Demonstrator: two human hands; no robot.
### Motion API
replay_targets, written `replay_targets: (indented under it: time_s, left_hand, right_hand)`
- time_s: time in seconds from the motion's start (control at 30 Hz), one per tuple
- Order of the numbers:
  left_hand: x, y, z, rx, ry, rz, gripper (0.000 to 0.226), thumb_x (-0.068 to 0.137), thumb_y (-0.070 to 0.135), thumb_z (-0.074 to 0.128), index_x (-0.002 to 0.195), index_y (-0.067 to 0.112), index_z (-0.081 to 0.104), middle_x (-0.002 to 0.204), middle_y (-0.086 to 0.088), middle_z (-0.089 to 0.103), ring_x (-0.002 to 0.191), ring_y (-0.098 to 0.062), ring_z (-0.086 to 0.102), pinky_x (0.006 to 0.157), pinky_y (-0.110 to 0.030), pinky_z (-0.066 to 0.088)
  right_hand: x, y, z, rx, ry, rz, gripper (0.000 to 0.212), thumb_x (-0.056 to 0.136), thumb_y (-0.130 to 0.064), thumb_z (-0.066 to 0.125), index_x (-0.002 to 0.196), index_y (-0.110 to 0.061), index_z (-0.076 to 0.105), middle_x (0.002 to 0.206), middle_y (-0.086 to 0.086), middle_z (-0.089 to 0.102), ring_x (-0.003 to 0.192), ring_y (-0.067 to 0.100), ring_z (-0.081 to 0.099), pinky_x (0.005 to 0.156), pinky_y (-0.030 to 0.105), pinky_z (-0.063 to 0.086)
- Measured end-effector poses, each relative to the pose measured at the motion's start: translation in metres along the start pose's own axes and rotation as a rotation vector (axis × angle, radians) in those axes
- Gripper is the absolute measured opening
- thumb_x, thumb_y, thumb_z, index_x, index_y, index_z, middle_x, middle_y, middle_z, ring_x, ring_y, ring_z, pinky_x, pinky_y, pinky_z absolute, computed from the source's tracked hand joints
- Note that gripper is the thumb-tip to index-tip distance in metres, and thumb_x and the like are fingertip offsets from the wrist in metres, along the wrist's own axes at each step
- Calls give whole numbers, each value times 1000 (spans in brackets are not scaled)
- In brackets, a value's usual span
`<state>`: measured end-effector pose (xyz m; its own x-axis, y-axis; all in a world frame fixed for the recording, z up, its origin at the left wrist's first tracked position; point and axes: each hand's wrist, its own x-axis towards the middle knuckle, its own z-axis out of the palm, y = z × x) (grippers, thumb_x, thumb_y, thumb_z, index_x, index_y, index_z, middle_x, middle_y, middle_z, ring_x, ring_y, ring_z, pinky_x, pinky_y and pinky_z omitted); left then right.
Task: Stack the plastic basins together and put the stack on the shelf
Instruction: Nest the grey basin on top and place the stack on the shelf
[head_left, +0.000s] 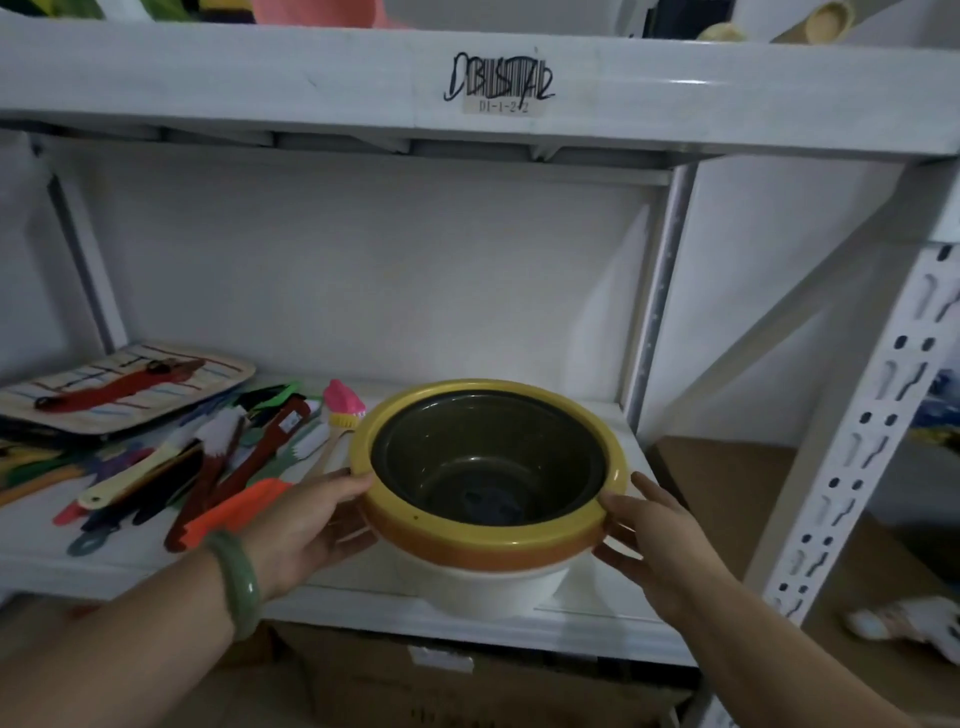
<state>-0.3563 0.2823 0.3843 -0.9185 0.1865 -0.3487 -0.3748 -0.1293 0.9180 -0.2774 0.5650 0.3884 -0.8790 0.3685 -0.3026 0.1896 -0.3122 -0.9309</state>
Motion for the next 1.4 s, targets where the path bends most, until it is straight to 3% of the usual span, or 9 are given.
replay_targets:
  time_s: [0.23,0.37,0.5,0.9,1.1,1.27,1.4]
  left_hand:
    - [26,5,5,-36,4,46,13,89,16,52,92,21,64,64,4,74,82,-16,63,70,-33,47]
    - [42,10,9,-22,22,94,18,91,19,51,99,29,63,80,6,73,85,-13,64,67,-31,48]
    - [56,17,12,-59,60,78,21,91,17,50,108,25,61,89,1,70,86,-15,64,68,-32,50]
    - [68,18,16,-50,116,91,32,91,21,52,121,20,59,97,-4,70,93,-19,66,81,-39,51]
    - [65,18,19,-46,153,99,33,91,22,51,123,19,58,107,-7,70,101,-23,65,92,-43,51]
    - [55,19,26,-25,174,152,22,93,18,47,111,18,59,105,-9,65,100,-25,62,81,-37,50]
    - [50,21,28,-68,158,139,28,93,13,47,119,11,57,110,-12,62,103,-27,59,83,-37,49]
  right_hand:
    - [2,-4,15,31,61,-22,59,92,-4,55,145,-24,38,99,9,66,90,24,64,81,45,52]
    - [16,-5,23,55,96,-22,57,92,-4,55,143,-24,41,102,10,66,91,24,64,79,45,53]
    - [29,-5,30,75,126,-20,56,92,-5,56,143,-24,43,105,9,65,90,23,63,84,47,53]
    - [37,-5,32,75,157,-26,55,91,-6,58,140,-28,47,116,12,64,100,27,62,86,49,54]
    - [39,-3,32,86,158,-5,57,90,-4,59,140,-30,47,121,13,62,104,29,62,74,44,56]
    - [35,-5,35,80,168,3,54,92,-5,56,140,-30,47,120,13,63,107,29,61,83,48,55]
    - [25,-12,37,11,116,32,46,95,-9,52,136,-32,49,108,11,62,107,32,60,90,53,53]
